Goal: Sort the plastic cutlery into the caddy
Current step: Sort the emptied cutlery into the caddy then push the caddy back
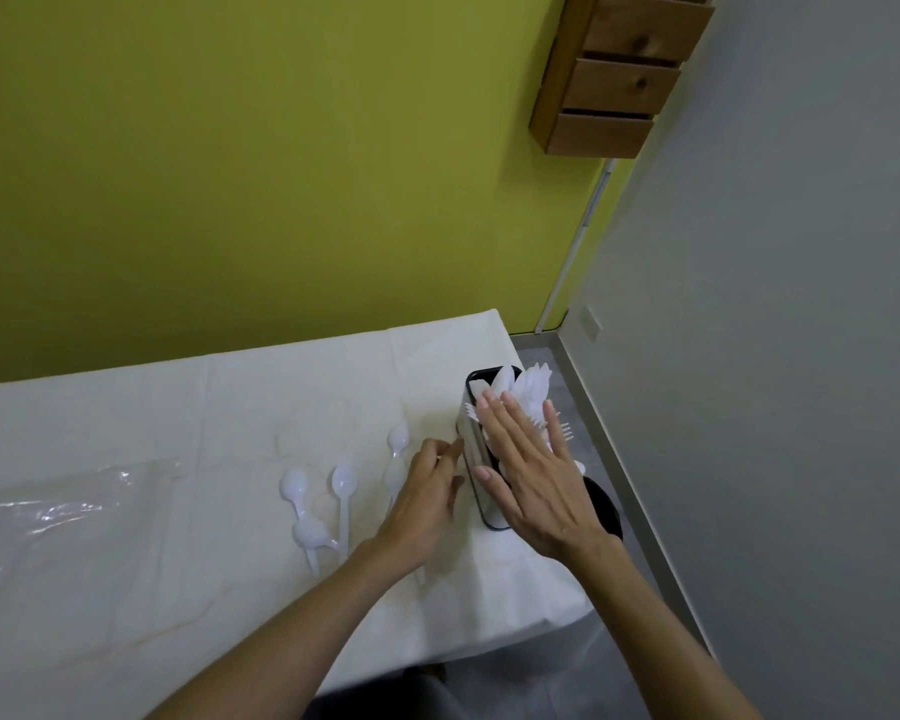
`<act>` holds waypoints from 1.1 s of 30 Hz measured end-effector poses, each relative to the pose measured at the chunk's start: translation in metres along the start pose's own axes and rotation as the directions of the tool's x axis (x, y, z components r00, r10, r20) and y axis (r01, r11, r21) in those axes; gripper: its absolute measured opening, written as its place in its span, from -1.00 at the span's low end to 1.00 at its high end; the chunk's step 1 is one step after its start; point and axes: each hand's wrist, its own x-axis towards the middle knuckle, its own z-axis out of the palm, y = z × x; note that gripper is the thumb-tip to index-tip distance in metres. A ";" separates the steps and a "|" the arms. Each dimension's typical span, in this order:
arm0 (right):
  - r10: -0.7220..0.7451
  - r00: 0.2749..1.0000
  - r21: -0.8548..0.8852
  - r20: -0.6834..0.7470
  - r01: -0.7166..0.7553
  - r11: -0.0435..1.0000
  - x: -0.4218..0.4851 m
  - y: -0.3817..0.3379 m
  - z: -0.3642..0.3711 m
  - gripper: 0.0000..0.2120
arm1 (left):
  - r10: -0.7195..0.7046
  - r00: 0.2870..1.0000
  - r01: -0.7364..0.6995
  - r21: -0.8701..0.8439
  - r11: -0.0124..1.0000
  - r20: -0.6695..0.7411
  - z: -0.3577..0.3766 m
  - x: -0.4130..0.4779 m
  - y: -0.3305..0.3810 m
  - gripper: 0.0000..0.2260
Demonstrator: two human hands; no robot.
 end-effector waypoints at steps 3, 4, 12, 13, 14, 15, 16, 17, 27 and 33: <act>-0.031 0.950 0.090 -0.309 0.062 0.994 0.004 -0.022 0.003 -0.56 | -0.148 0.983 0.146 -0.025 0.989 -0.107 -0.010 -0.019 -0.035 -0.66; -0.062 0.912 0.099 -0.405 0.111 0.989 0.005 -0.032 0.007 -0.65 | -0.220 0.962 0.214 -0.050 0.975 -0.160 -0.015 -0.025 -0.047 -0.71; 0.381 0.823 0.222 0.422 -0.501 0.836 0.019 -0.091 0.090 -0.75 | -0.849 0.472 0.847 -0.145 0.511 -0.235 -0.051 -0.065 -0.118 -0.46; 0.427 0.767 0.208 0.479 -0.572 0.793 0.020 -0.093 0.099 -0.65 | -0.877 0.439 0.869 -0.157 0.470 -0.194 -0.052 -0.070 -0.118 -0.36; 0.467 0.729 0.201 0.500 -0.622 0.756 0.020 -0.095 0.106 -0.57 | -0.889 0.431 0.880 -0.150 0.452 -0.153 -0.051 -0.075 -0.117 -0.30; 0.502 0.701 0.188 0.506 -0.658 0.729 0.022 -0.098 0.111 -0.51 | -0.890 0.444 0.883 -0.116 0.455 -0.106 -0.048 -0.080 -0.115 -0.28; 0.529 0.686 0.176 0.500 -0.679 0.713 0.025 -0.100 0.116 -0.49 | -0.884 0.464 0.882 -0.067 0.467 -0.060 -0.044 -0.085 -0.114 -0.28; 0.545 0.675 0.169 0.498 -0.692 0.702 0.028 -0.103 0.121 -0.50 | -0.876 0.482 0.875 -0.031 0.483 -0.028 -0.041 -0.089 -0.113 -0.32; 0.657 0.566 0.363 0.497 -0.824 0.435 0.060 -0.090 0.121 -0.87 | -0.795 0.588 0.769 -0.199 0.607 -0.150 -0.062 -0.072 -0.113 -0.74; 0.693 0.507 0.348 0.513 -0.860 0.373 0.102 -0.089 0.132 -0.56 | -0.825 0.541 0.786 -0.251 0.565 -0.163 -0.067 -0.077 -0.120 -0.67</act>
